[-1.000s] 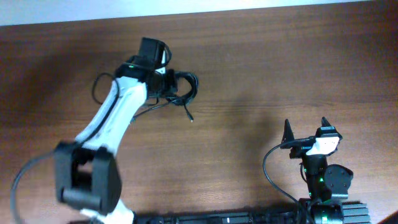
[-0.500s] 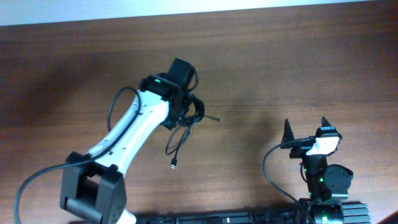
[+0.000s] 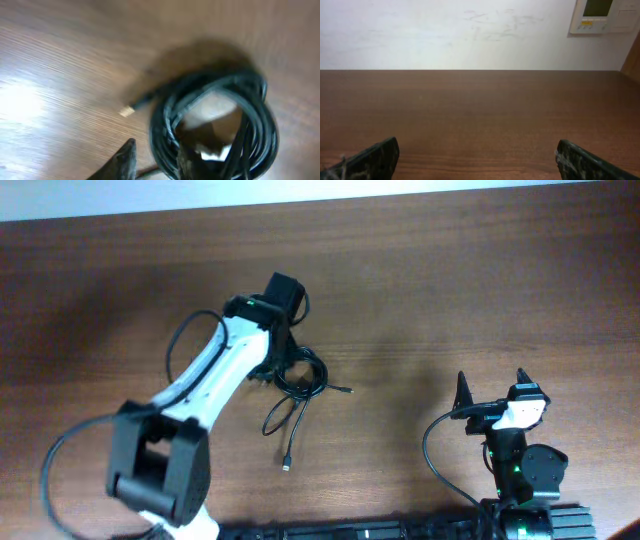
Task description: Untangle cables
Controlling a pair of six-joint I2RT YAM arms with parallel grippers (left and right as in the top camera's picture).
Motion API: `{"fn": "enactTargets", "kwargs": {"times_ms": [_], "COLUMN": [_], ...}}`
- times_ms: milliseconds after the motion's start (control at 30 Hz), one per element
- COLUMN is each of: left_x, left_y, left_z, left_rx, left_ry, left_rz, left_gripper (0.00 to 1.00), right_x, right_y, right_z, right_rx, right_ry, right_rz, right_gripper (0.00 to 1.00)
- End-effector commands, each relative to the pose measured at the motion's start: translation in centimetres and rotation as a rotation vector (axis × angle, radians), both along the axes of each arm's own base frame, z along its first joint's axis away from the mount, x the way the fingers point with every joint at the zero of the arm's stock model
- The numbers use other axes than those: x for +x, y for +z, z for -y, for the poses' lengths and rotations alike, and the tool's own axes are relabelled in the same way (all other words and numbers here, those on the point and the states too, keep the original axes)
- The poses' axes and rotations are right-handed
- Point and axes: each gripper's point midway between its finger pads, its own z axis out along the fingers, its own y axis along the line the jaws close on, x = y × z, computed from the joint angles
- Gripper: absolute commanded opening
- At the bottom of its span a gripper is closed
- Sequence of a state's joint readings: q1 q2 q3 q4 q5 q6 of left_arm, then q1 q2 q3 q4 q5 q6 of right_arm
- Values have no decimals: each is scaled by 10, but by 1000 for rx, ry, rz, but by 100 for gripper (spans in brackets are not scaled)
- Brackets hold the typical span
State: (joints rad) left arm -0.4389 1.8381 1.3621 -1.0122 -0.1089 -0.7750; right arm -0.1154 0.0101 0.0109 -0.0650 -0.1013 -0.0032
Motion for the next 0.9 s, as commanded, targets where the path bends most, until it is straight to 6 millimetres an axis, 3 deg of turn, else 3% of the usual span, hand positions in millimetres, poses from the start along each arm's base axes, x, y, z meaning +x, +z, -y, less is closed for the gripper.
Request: {"fn": "enactTargets", "kwargs": {"times_ms": [0, 100, 233, 267, 300, 367, 500, 600, 667, 700, 733, 767, 800, 833, 867], "left_x": [-23, -29, -33, -31, -29, -24, 5, 31, 35, 36, 36, 34, 30, 29, 28], "left_y": [-28, -50, -70, -74, -77, -79, -55, -11, 8, 11, 11, 8, 1, -2, -6], "left_z": [19, 11, -5, -4, -2, 0, -9, -21, -26, -27, -27, -28, -29, -31, -36], "left_rx": [-95, -42, 53, 48, 42, 32, -6, -62, -80, -82, -82, -76, -69, -58, -29], "left_ry": [-43, -36, -34, -35, -37, -37, 15, 68, 84, 85, 85, 85, 86, 87, 90], "left_rz": [-166, -229, -254, -246, -232, -209, -127, 5, 54, 61, 61, 54, 35, 29, 26], "left_gripper": [24, 29, 26, 20, 4, 0, 0, 0, 0, 23, 38, 38, 57, 64, 65], "right_x": [0, 0, 0, 0, 0, 0, 0, 0, -1, -2, -3, -6, -11, -17, -23], "right_y": [-3, -3, -3, -3, -3, -3, -3, -1, 0, 1, 2, 3, 4, 4, 4], "right_z": [2, 2, 2, 2, 2, 2, 1, -12, -20, -26, -32, -47, -63, -77, -88], "right_rx": [1, 1, 1, 1, 1, 1, 2, 18, 77, 123, 176, 295, 405, 470, 505], "right_ry": [-8, -8, -8, -8, -8, -8, -7, 72, 113, 147, 179, 262, 352, 429, 503], "right_rz": [-5, -5, -5, -5, -5, -5, -5, 3, 4, 4, -1, -18, -49, -79, -105], "right_gripper": [98, 99, 98, 99, 98, 98, 99, 99, 99, 98, 98, 99, 98, 99, 99]}}
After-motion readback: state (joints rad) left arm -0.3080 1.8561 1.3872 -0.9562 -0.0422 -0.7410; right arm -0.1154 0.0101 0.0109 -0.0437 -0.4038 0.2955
